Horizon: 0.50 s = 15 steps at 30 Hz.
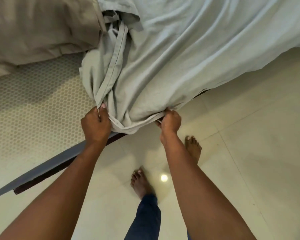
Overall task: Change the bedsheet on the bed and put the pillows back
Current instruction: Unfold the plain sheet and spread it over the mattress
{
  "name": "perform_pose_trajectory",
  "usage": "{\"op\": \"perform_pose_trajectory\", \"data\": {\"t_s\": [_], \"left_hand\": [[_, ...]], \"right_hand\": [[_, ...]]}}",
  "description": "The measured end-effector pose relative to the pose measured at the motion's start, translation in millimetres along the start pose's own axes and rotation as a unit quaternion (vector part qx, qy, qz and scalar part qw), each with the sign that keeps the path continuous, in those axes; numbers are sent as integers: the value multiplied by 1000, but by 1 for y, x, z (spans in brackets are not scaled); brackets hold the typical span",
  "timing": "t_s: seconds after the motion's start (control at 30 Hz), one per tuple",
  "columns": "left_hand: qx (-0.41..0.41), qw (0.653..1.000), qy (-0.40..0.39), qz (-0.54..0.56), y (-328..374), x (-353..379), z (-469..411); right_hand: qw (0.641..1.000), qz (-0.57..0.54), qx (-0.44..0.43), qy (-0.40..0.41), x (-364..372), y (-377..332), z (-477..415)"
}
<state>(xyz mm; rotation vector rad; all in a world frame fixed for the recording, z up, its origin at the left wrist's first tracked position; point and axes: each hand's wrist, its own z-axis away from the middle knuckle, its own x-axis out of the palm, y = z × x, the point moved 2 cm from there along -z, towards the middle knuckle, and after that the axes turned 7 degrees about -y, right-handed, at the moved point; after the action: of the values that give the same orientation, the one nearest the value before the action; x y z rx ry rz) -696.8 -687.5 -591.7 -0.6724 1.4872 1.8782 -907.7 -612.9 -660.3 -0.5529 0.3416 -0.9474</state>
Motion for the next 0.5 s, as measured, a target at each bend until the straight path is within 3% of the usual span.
{"op": "perform_pose_trajectory", "data": {"t_s": [0.17, 0.3, 0.43, 0.5], "left_hand": [[1, 995, 59, -75, -19, -3, 15], [-17, 989, 29, -147, -28, -12, 29], [19, 985, 14, -170, -31, -26, 35], [19, 985, 9, -170, -36, -29, 33]], "right_hand": [[964, 242, 110, -3, -24, 49, -23], [965, 234, 115, -11, -20, 39, -26], [978, 177, 105, -26, -19, 38, -14], [968, 228, 98, -17, -22, 47, -20]]}}
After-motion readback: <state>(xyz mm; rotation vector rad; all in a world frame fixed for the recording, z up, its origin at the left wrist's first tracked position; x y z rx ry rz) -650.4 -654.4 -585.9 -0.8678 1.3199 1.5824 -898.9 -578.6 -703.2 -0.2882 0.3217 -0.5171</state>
